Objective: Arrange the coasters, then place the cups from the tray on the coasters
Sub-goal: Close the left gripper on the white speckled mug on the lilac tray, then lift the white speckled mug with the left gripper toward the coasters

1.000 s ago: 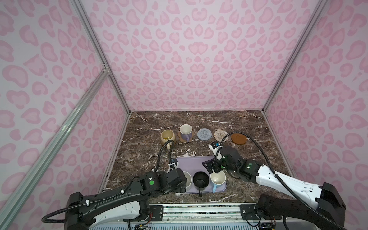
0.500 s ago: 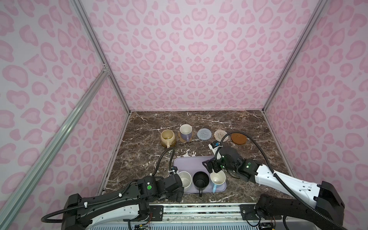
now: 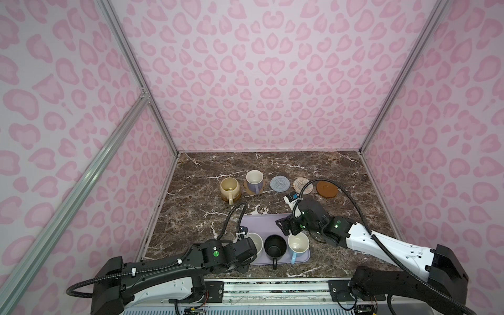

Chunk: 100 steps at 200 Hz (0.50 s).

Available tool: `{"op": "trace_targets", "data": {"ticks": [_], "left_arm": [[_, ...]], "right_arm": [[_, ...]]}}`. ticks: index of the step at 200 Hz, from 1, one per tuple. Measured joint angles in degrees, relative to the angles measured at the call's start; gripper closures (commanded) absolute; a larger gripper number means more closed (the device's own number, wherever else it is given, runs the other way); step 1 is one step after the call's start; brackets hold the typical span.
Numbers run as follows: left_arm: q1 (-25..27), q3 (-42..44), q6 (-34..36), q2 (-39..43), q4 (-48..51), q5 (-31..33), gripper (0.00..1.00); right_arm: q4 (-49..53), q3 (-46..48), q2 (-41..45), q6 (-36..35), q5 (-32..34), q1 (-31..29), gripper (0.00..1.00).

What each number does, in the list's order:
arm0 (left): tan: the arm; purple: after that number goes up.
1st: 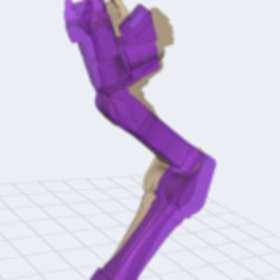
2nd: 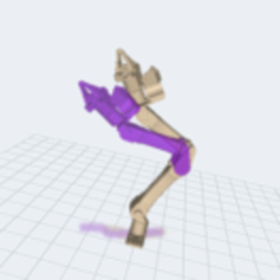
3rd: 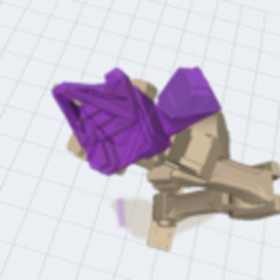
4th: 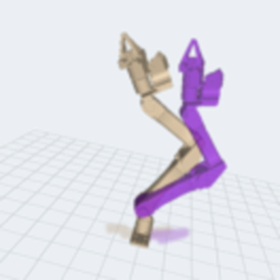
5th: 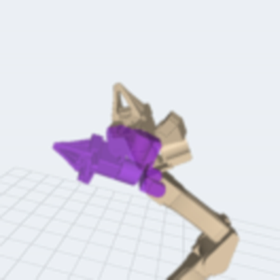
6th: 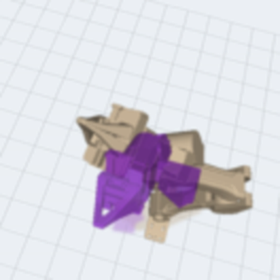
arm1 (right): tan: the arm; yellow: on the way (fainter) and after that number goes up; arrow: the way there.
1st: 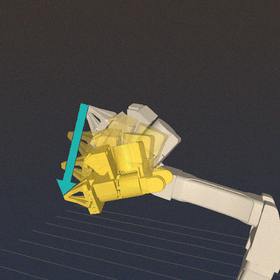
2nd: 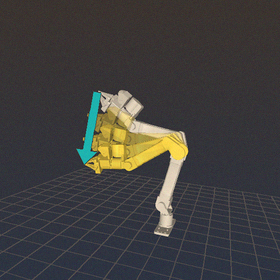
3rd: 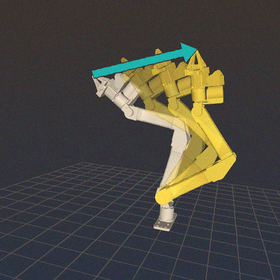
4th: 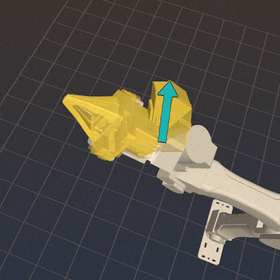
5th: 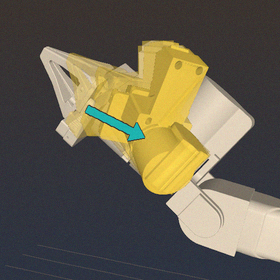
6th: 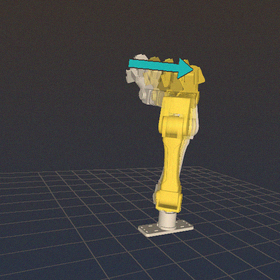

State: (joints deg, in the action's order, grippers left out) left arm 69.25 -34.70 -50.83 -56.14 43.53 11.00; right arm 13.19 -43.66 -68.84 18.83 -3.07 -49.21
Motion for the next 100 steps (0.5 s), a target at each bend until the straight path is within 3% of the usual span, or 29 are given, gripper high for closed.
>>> {"op": "trace_targets", "data": {"ticks": [28,48,100], "left_arm": [[0.0,0.0,0.0,-0.8,-0.9,1.0,0.62],[0.0,0.0,0.0,-1.6,-1.2,1.6,0.75],[0.0,-0.5,-1.6,-2.1,-0.2,4.7,0.92]], "right_arm": [[-0.2,-0.5,-1.1,0.0,-0.2,0.0,0.06],[-0.3,-0.5,-1.5,0.0,-0.5,0.0,0.07],[-3.2,-0.5,-2.7,0.0,-2.0,0.0,0.08]]}}
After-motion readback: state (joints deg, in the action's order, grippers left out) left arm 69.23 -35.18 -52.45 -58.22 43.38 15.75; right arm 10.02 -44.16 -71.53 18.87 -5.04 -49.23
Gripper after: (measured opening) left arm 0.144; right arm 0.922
